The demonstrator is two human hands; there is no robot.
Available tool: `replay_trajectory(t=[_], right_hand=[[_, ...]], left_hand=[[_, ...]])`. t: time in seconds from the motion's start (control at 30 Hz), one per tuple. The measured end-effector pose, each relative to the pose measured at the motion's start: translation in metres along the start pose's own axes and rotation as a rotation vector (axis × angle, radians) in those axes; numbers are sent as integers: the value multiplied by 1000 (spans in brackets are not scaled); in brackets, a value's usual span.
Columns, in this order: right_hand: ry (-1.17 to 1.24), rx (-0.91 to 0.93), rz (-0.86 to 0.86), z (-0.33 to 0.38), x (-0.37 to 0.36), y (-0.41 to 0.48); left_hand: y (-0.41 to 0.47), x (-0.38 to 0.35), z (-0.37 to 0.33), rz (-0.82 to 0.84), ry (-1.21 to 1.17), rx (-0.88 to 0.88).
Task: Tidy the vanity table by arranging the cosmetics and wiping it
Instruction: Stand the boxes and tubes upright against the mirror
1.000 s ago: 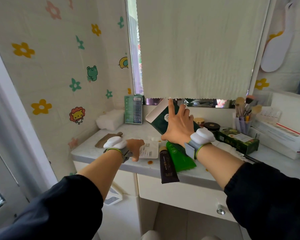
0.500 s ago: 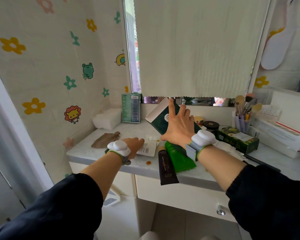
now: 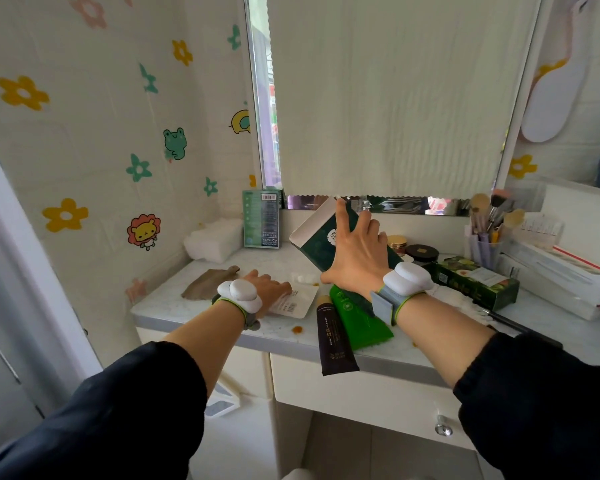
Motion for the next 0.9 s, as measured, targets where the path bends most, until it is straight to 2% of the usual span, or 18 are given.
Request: replay_trajectory(t=[0.2, 0.33, 0.57, 0.67, 0.8, 0.9], right_hand=[[-2, 4, -3, -1, 1, 1], [-7, -2, -5, -2, 0, 1], [-10, -12, -21, -7, 1, 1], [-24, -31, -49, -7, 2, 0], [-22, -71, -48, -7, 3, -2], [63, -68, -29, -9, 3, -8]], left_hand=[[6, 2, -1, -14, -56, -21], [7, -6, -2, -123, -26, -49], [8, -15, 2, -257, -91, 22], [2, -16, 7, -426, -212, 21], [-11, -3, 14, -817, -415, 125], [-18, 17, 18, -928, -580, 262]])
Point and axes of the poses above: each hand's wrist, its own y-axis towards the middle knuckle, its own x-axis out of the back of the hand, z = x × y, the point moved 2 cm from there along y, towards the middle knuckle, and after that the axes turned 13 degrees about -x, right-handed, at the moved point
